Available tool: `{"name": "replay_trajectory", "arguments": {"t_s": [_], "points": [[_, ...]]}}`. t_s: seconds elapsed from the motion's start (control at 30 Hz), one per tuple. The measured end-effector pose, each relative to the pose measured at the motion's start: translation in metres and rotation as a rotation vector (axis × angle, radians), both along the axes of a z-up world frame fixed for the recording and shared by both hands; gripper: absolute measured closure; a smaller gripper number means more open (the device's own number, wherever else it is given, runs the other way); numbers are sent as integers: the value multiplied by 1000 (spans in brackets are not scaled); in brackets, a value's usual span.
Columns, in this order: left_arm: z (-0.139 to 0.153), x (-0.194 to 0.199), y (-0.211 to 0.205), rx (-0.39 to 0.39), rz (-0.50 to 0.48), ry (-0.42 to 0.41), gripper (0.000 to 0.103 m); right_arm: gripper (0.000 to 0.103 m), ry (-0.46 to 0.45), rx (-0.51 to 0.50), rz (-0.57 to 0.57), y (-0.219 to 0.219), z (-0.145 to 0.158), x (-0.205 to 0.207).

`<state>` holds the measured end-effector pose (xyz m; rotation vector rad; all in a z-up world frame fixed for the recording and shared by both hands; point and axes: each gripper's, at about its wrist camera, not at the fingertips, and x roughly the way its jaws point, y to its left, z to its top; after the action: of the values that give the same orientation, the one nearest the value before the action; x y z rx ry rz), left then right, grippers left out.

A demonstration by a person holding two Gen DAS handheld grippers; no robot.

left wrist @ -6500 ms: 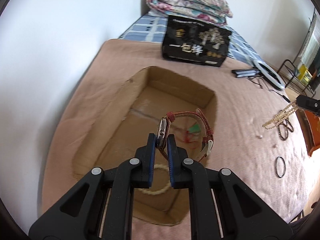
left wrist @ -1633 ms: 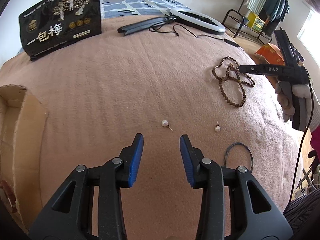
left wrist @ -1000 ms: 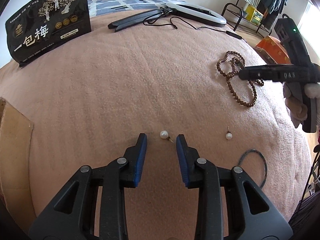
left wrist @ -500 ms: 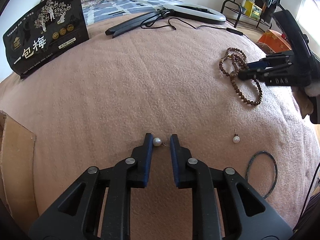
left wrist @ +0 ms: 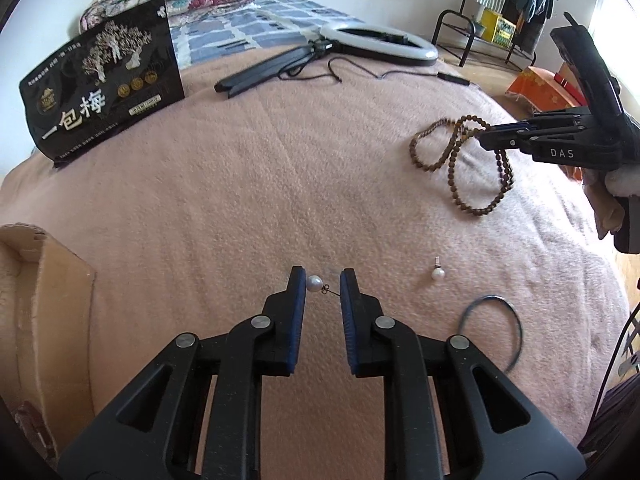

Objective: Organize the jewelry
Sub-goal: 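Close the left tool on a loose pearl stud while the right tool grasps the brown bead necklace, then carry the pearl stud in the left tool and bead necklace in the right tool over the box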

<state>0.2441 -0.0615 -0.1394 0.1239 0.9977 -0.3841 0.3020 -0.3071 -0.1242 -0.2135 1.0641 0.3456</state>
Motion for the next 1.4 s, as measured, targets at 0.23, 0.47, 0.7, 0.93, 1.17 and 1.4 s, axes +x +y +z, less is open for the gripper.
{"name": "replay_trajectory", "arguments": {"t_s": [0.23, 0.47, 0.7, 0.93, 1.17, 1.4], "points": [[32, -20, 9, -33, 8, -38, 87, 93, -82, 43, -2, 4, 45, -21], [66, -43, 22, -58, 21, -88, 87, 93, -157, 75, 33, 21, 89, -48], [97, -67, 47, -85, 57, -137, 87, 93, -217, 106, 79, 42, 127, -72], [110, -87, 78, -89, 104, -160, 87, 93, -251, 128, 130, 71, 149, -91], [116, -102, 121, -81, 175, -176, 87, 93, -277, 161, 196, 112, 166, -101], [117, -115, 168, -70, 255, -186, 87, 93, -279, 192, 273, 161, 172, -107]]}}
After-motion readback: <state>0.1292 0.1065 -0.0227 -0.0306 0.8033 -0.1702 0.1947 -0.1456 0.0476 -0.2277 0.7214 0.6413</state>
